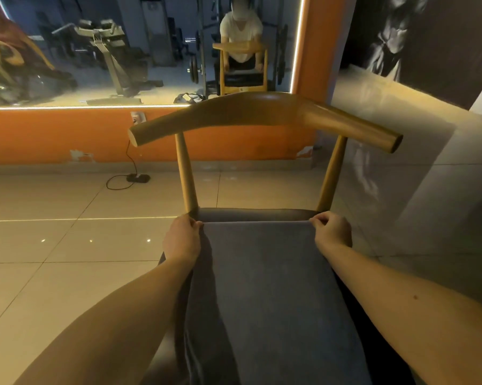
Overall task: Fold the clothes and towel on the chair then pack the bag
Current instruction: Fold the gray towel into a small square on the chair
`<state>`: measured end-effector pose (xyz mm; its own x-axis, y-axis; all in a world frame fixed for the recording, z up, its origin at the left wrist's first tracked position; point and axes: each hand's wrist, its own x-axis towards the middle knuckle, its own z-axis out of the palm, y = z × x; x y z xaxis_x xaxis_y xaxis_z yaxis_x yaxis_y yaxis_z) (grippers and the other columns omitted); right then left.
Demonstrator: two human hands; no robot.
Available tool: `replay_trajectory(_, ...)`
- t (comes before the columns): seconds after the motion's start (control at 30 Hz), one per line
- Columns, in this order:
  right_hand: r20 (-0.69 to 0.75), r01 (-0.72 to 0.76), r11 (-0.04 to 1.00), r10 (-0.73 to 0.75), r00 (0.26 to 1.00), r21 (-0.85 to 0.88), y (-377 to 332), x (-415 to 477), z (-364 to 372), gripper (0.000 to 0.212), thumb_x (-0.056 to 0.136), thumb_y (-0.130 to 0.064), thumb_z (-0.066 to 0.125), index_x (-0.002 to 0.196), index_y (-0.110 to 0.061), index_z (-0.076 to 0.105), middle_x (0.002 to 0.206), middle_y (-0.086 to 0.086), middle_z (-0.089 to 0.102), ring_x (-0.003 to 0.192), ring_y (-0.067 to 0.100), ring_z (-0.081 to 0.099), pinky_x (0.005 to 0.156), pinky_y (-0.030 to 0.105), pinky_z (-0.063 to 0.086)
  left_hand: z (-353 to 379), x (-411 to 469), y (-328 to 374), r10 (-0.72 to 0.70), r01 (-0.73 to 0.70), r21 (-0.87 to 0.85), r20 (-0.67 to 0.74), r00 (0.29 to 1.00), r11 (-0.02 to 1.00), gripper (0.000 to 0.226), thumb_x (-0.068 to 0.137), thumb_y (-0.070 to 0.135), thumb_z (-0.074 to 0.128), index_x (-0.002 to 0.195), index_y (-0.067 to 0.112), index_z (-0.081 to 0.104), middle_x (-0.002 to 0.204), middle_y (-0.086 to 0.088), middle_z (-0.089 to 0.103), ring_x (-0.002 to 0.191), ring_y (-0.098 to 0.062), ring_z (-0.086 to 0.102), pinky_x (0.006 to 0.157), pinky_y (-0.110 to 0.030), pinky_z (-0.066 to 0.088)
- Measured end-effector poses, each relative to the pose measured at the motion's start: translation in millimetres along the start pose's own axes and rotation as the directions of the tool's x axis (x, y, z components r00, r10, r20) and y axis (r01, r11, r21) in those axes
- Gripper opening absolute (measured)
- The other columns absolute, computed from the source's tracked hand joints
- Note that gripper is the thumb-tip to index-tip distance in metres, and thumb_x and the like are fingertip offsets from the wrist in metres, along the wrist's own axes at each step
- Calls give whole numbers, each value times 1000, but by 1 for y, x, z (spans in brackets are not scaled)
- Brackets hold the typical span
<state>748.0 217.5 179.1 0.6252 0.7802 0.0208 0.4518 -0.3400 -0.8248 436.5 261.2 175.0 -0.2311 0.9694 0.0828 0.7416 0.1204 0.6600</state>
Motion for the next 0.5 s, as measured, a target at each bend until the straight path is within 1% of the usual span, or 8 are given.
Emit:
replay_trajectory(0.07,1,8,997,-8,1000,-71,0,3,3,10,99,-25,63,105,-19,66,107,2,65,102,22,63,77,30,47,2,-1,2,6,-6,1,1,1000,1000,15,102,31,58,109,19,62,100,1,64,91,-15,65,82,-34,53)
replay_trajectory(0.1,-17,45,980,-49,999,-193,0,3,4,16,98,-26,64,112,-19,65,116,4,63,108,24,60,82,34,49,2,-2,4,47,-46,34,-21,999,998,17,101,32,60,111,18,61,105,1,63,95,-16,64,86,-36,54)
replay_trajectory(0.17,-3,207,900,-225,974,-383,1,-6,9,32,98,-26,62,129,-17,61,133,6,57,123,27,52,101,41,47,4,-11,8,250,-245,114,-35,968,963,21,99,30,63,116,18,63,118,1,59,108,-17,58,98,-39,51)
replay_trajectory(0.23,154,416,855,-387,909,-310,3,-20,18,42,101,-27,56,141,-14,53,148,6,48,139,25,42,116,42,37,9,-24,17,477,-487,157,101,873,859,25,101,28,58,123,20,66,132,0,58,123,-19,53,110,-38,42)
replay_trajectory(0.27,273,478,837,-410,870,-267,4,-27,24,48,103,-31,53,147,-14,47,157,5,39,147,23,32,121,41,29,12,-29,20,514,-548,160,213,831,821,31,103,31,54,132,21,64,141,0,55,132,-20,48,115,-39,35)
replay_trajectory(0.37,547,566,727,-312,776,-388,14,-32,36,68,105,-54,35,160,-17,22,169,-1,10,156,17,4,126,39,9,26,-33,11,380,-537,233,487,786,811,63,106,54,38,161,26,28,169,1,20,157,-19,14,126,-39,8)
replay_trajectory(0.43,596,595,625,-246,765,-505,18,-26,35,76,102,-64,21,162,-18,10,170,1,0,156,17,-5,127,41,0,28,-27,0,312,-551,314,568,762,774,73,104,63,25,164,26,7,172,4,-1,157,-15,-6,124,-36,-5)
replay_trajectory(0.5,600,608,544,-221,768,-578,21,-21,32,79,100,-68,13,162,-19,3,170,3,-4,156,19,-10,127,44,-4,27,-18,-7,303,-581,353,595,744,733,76,102,68,18,164,28,-1,171,6,-9,156,-13,-14,124,-35,-10)
